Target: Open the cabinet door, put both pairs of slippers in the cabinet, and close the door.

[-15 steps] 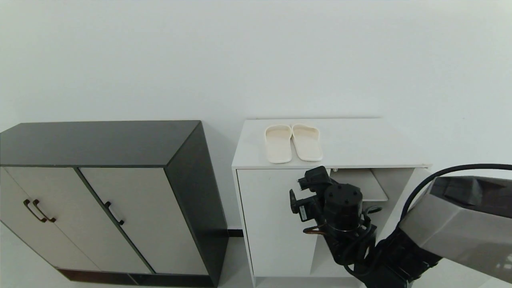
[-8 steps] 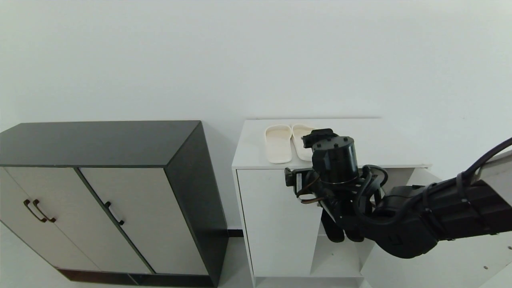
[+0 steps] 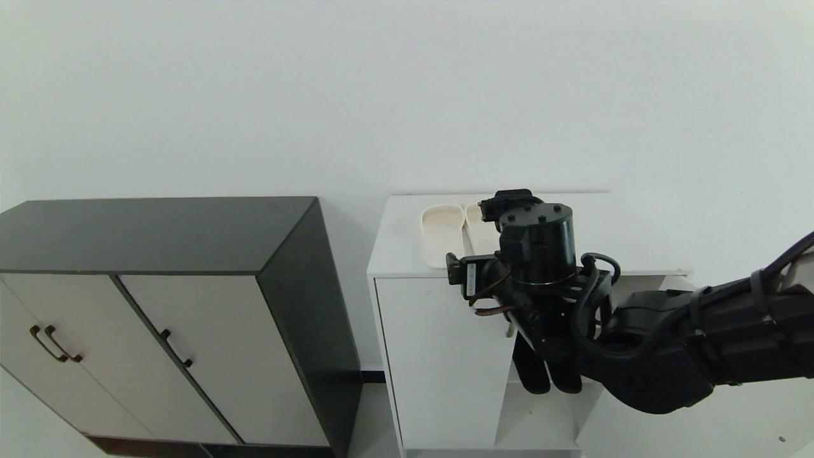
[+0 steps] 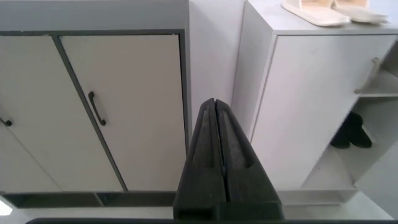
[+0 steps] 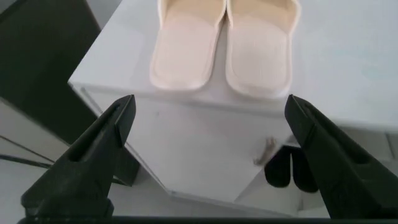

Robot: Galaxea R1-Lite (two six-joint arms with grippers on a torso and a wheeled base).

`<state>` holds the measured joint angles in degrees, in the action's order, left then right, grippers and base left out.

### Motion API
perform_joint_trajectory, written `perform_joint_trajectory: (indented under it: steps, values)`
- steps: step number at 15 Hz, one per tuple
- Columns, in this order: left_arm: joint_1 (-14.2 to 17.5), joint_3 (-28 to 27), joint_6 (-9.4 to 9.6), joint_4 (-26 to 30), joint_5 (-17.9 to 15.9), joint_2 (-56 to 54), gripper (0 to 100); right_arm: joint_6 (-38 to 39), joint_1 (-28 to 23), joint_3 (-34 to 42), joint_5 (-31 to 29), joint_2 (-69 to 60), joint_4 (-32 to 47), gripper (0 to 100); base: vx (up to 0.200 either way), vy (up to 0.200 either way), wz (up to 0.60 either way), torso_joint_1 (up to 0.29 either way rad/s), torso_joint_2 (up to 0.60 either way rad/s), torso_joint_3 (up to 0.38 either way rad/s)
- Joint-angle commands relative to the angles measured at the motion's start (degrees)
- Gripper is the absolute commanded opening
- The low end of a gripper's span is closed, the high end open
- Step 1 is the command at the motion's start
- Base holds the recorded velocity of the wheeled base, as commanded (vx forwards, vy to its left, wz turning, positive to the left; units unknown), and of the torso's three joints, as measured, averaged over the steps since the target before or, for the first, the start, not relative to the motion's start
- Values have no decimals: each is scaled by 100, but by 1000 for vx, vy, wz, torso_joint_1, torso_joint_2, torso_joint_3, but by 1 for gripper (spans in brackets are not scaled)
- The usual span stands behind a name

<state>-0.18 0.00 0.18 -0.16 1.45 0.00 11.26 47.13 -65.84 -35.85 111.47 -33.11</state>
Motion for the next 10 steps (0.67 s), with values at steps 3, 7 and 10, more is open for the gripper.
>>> perform_joint_trajectory:
  steps: [3, 7, 10]
  values:
    - [1, 0, -9, -2, 4, 9, 0, -1, -11, 10, 8, 33, -46, 100, 200, 0, 0, 10, 2, -1]
    - [1, 0, -9, -2, 4, 9, 0, -10, -11, 10, 8, 138, -55, 100, 200, 0, 0, 4, 1, 5]
    - [1, 0, -1, -2, 4, 9, 0, -1, 77, 19, -1, 296, -134, 100, 133, 0, 0, -2, 2, 0]
